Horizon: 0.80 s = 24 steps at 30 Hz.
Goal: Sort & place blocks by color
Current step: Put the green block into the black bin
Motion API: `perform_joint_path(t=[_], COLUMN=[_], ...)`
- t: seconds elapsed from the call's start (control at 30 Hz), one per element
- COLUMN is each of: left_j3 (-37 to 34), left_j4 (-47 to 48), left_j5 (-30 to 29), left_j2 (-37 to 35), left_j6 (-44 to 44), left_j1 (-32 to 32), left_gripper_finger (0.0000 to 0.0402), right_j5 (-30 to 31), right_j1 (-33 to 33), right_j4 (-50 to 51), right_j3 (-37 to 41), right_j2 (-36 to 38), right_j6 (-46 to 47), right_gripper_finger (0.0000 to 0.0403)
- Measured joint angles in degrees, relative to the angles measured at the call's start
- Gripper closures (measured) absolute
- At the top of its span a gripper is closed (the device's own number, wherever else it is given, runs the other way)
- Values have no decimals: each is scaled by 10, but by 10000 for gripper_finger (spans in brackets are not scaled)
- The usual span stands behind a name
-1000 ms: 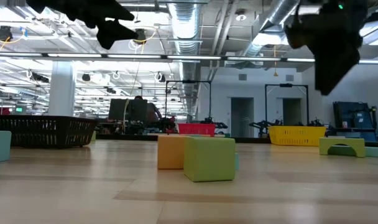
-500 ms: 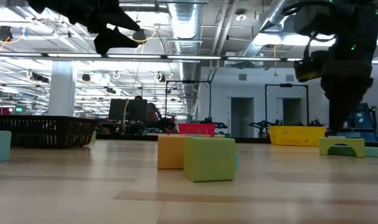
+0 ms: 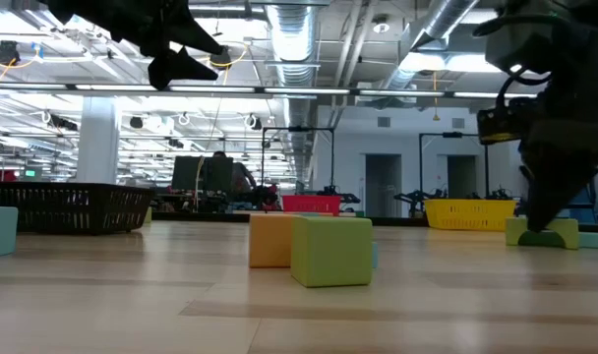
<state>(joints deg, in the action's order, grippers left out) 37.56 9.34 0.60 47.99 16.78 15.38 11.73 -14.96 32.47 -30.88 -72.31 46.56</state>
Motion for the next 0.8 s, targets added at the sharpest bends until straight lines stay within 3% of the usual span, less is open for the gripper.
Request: perform_joint_path(t=[0.1, 0.3, 0.53, 0.67, 0.8], left_j3=[0, 0, 0, 0, 1], left_j4=[2, 2, 2, 6, 50], left_j5=[0, 0, 1, 1, -8], left_j2=[0, 0, -2, -2, -2], left_j6=[-1, -5, 1, 36, 81], left_j1=[0, 0, 0, 0, 10], left_gripper_finger=[148, 148, 148, 148, 148], right_j5=[1, -41, -50, -44, -57], right_j1=[-4, 24, 74, 115, 158], right_j4=[-4, -17, -58, -229, -446], right_j3=[0, -7, -59, -62, -62], right_j2=[0, 5, 30, 24, -30], right_j6=[0, -5, -79, -127, -187], right_gripper_finger=[192, 297, 297, 296, 278])
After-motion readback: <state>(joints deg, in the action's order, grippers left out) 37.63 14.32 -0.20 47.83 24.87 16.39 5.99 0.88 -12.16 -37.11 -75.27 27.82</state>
